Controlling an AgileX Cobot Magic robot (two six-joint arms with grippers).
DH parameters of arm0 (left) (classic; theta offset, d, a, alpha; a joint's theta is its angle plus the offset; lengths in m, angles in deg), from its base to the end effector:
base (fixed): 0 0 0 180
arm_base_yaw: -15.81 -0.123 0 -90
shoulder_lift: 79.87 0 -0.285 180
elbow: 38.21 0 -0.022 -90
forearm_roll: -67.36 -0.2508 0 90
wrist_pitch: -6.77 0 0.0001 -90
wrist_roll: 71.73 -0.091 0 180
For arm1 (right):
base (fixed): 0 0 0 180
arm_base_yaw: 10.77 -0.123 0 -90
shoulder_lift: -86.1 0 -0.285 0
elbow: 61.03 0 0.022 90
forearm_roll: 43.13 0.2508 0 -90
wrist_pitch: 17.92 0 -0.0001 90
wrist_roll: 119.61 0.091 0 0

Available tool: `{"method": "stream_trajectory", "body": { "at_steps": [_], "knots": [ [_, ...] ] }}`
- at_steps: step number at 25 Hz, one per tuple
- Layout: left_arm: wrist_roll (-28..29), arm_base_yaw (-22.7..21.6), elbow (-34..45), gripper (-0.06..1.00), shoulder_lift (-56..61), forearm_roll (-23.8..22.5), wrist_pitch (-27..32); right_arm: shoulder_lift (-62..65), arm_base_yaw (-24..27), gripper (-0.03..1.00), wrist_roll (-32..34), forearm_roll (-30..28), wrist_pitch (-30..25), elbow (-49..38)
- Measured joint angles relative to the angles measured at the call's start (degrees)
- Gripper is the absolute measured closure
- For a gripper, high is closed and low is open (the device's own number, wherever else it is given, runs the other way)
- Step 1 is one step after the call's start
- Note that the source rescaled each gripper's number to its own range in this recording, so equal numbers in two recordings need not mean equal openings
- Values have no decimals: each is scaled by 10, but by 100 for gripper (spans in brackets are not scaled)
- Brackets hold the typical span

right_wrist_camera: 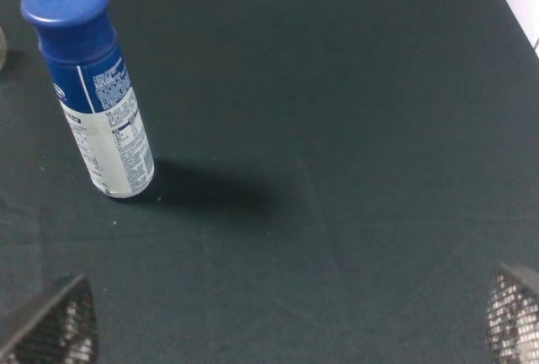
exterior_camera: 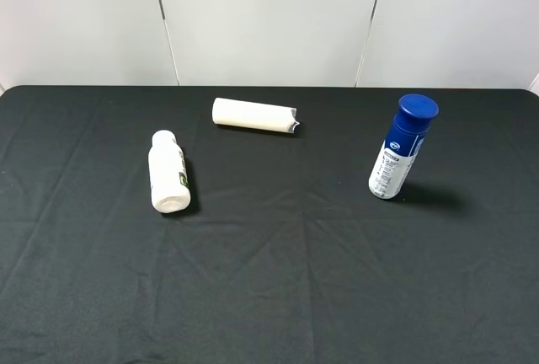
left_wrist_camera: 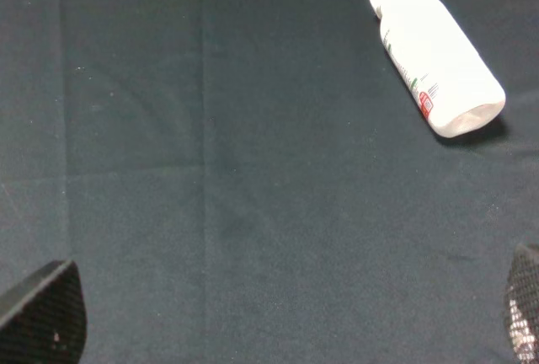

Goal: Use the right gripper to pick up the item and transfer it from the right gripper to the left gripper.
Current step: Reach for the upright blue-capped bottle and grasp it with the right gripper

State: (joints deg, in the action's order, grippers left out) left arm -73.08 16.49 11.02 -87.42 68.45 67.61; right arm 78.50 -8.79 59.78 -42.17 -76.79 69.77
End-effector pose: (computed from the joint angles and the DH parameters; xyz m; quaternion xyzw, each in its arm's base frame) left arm -0.0042 -0.0015 0.2740 0.0155 0.8553 -0.0065 0.5179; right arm -0.0027 0.0014 0.2769 0.0100 0.8464 -0.0037 0.5324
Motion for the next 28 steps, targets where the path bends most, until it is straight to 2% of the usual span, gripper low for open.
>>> {"method": "stream_trajectory", "body": {
  "at_steps": [20,28],
  "knots": [
    [0,0,0,-4,0,0,0,0,0,-3,1,0,0,1],
    [0,0,0,-4,0,0,0,-52,0,-3,1,0,-1,67]
  ]
}}
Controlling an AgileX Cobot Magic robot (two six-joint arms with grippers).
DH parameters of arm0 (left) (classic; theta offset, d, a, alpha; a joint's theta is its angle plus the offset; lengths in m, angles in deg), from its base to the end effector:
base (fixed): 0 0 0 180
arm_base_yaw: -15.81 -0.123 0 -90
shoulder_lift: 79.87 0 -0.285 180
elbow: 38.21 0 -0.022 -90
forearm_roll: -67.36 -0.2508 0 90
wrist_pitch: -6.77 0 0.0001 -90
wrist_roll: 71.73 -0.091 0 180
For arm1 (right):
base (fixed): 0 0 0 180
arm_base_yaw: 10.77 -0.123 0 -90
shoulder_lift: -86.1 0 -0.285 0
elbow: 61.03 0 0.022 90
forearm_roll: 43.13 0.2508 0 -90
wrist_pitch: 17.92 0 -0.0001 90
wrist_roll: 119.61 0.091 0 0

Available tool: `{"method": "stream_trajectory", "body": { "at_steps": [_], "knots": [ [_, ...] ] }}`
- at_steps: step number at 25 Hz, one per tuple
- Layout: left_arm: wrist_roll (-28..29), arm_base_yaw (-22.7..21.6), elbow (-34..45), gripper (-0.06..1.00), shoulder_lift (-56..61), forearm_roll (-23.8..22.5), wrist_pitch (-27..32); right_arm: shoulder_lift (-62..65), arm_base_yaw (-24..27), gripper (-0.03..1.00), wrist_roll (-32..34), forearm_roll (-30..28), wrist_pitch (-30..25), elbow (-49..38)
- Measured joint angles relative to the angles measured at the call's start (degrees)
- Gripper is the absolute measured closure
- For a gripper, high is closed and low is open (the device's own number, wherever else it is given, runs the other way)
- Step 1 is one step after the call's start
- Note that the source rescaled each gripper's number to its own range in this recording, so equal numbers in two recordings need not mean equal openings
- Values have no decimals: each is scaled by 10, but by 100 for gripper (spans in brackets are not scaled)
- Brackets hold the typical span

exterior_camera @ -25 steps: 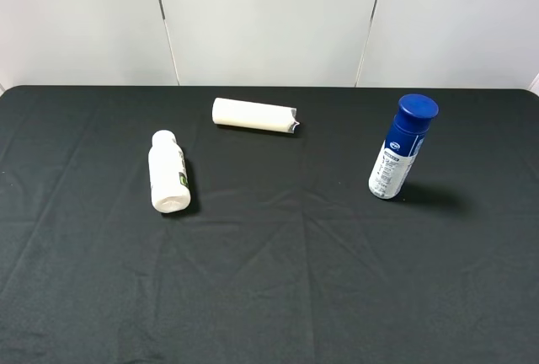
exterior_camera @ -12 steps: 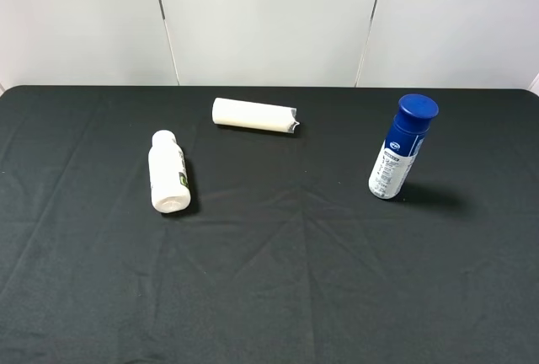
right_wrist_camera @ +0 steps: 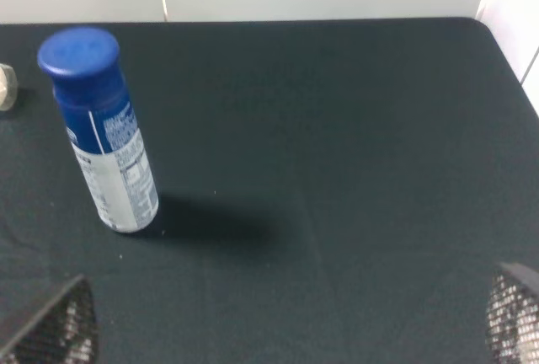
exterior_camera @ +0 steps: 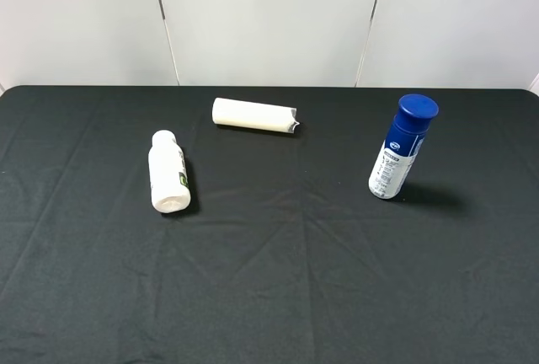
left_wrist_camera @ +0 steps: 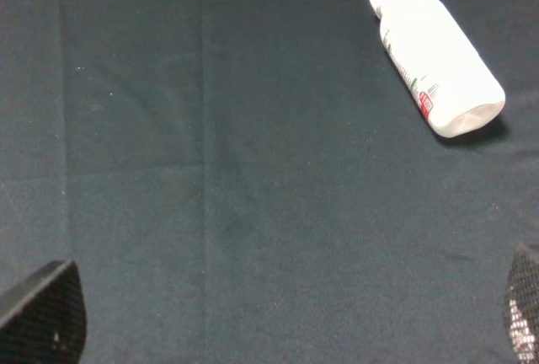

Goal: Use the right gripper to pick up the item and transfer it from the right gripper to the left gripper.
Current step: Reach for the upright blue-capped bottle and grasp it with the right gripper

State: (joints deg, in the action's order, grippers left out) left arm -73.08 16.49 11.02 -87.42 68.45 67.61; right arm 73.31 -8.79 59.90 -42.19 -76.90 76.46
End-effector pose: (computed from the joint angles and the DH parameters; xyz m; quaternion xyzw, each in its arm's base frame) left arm -0.0042 -0.0015 0.2740 0.0155 0.8553 -0.0065 0.5179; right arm -0.0013 0.0013 0.3095 0.0107 0.8399 -0.0035 0.5426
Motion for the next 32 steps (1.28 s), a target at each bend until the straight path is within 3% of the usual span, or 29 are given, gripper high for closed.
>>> {"method": "stream_trajectory", "body": {
  "at_steps": [15,26,32],
  "knots": [
    [0,0,0,-4,0,0,0,-329,-1,-3,-24,21,-20,241],
    [0,0,0,-4,0,0,0,-540,-128,-3,-23,30,-29,339],
    [0,0,0,-4,0,0,0,-657,-145,-3,-16,32,-63,383]
  ]
}}
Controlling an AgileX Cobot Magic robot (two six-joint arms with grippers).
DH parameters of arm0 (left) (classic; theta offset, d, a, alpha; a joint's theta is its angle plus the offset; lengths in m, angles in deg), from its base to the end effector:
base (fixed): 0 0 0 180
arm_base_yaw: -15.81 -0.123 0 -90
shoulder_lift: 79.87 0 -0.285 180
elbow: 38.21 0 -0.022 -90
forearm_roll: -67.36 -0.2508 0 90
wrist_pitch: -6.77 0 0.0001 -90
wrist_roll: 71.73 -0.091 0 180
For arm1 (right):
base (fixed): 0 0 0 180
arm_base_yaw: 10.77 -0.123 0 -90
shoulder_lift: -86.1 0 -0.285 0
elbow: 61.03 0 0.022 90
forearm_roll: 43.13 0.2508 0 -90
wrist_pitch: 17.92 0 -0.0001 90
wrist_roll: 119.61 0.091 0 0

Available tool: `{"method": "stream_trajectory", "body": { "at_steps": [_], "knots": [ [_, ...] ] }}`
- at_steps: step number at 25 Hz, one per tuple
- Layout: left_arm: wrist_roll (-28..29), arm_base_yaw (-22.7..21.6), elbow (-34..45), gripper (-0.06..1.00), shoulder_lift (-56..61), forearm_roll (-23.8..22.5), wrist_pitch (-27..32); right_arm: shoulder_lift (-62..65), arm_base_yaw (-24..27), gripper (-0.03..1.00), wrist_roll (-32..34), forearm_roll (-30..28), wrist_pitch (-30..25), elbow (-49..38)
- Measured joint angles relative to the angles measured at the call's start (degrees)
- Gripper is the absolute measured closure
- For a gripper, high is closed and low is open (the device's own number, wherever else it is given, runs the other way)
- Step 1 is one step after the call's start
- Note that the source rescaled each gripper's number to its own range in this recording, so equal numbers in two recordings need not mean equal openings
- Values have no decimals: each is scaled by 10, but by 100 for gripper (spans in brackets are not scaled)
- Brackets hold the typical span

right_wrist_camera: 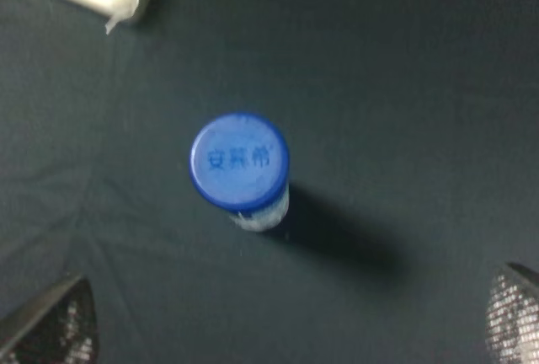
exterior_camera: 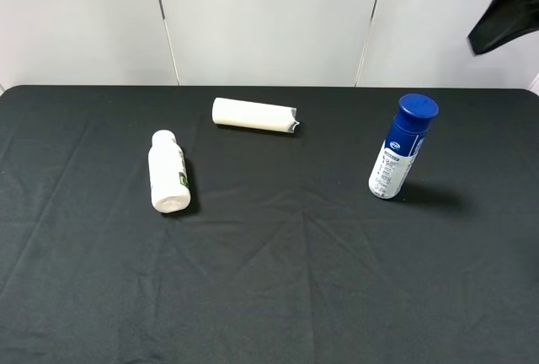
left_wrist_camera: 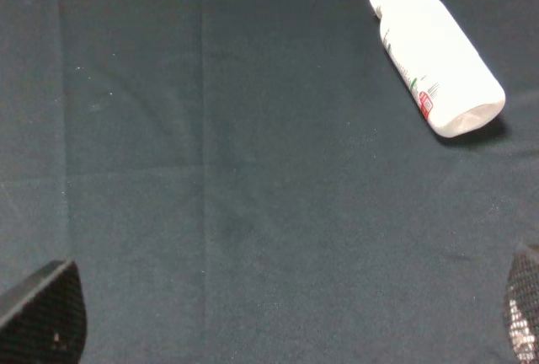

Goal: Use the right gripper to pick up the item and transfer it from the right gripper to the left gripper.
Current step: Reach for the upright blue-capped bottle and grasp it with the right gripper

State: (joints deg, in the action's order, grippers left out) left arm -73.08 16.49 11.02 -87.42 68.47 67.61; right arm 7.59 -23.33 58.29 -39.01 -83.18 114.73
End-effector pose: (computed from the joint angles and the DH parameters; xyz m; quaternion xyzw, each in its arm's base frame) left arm -0.0042 -0.0015 0.2740 0.0155 0.8553 -0.0067 0.5179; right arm 0.2304 0.0574 0.3787 -0.1171 0.9535 0.0605 0.2710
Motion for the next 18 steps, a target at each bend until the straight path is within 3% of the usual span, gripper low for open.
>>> {"method": "stream_trajectory", "body": {
  "at_steps": [6,18],
  "knots": [
    [0,0,0,-4,0,0,0,-100,0,-3,7,3,-39,65],
    [0,0,0,-4,0,0,0,-199,-13,-3,10,37,-42,114]
  ]
}}
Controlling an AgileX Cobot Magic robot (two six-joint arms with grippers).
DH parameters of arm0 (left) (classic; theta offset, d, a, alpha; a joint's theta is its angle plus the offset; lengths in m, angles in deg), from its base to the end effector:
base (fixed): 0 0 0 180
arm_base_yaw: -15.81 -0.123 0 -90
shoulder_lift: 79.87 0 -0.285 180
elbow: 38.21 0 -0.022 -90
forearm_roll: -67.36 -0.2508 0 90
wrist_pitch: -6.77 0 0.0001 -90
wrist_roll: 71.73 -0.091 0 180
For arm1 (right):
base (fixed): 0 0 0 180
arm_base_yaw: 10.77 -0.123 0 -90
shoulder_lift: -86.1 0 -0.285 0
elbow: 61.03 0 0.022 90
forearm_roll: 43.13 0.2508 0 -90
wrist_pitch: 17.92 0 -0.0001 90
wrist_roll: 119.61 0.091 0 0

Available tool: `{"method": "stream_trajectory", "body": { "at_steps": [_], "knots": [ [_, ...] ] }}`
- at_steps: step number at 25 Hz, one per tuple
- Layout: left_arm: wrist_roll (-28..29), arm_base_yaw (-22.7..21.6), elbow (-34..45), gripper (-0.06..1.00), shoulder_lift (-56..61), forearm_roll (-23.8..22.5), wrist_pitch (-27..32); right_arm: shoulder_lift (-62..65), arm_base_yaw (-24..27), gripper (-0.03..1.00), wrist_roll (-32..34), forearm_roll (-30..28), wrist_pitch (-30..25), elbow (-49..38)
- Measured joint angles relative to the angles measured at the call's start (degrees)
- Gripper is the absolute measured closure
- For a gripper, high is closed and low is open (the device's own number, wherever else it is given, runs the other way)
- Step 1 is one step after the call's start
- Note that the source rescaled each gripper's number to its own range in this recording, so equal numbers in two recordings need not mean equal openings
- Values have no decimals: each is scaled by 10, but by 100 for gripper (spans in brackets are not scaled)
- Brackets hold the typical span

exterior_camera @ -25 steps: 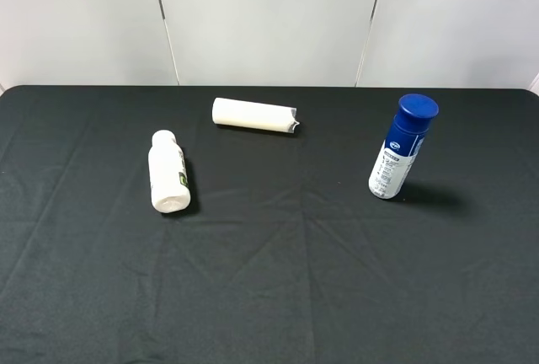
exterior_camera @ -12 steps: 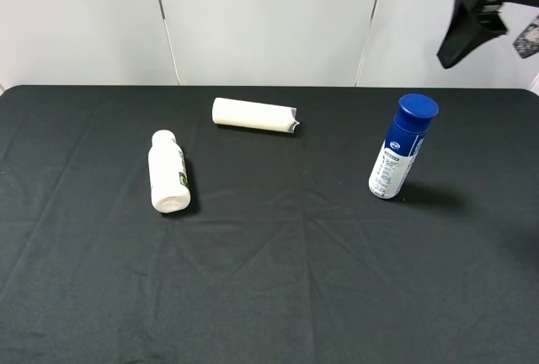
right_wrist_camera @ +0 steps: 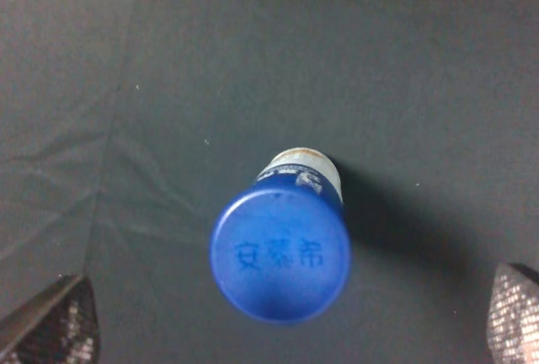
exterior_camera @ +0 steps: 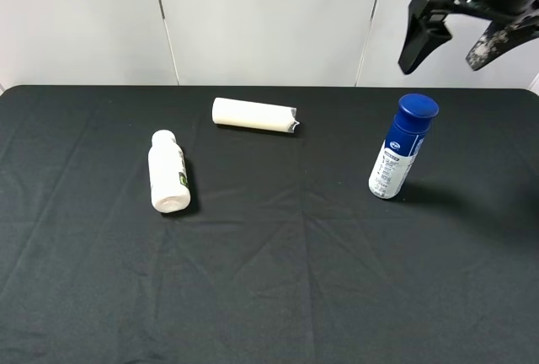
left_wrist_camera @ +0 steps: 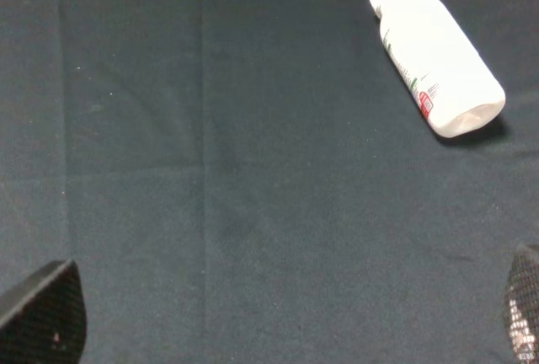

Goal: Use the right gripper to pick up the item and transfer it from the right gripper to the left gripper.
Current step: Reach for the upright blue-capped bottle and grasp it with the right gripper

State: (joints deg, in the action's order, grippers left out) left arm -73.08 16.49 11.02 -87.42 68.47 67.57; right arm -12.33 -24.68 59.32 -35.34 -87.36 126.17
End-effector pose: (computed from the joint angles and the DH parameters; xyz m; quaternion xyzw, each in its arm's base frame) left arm -0.0042 -0.0015 0.2740 0.0155 0.8551 -0.0067 0.5182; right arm 0.3108 0.0889 0.3364 -0.1155 0.9768 0.0850 0.1590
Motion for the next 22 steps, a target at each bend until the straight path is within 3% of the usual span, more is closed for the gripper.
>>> {"method": "stream_trajectory", "body": {
  "at_steps": [5,22],
  "knots": [
    [0,0,0,-4,0,0,0,-17,-28,-3,0,-12,0,0],
    [0,0,0,-4,0,0,0,-108,-30,-3,0,-39,1,1]
  ]
}}
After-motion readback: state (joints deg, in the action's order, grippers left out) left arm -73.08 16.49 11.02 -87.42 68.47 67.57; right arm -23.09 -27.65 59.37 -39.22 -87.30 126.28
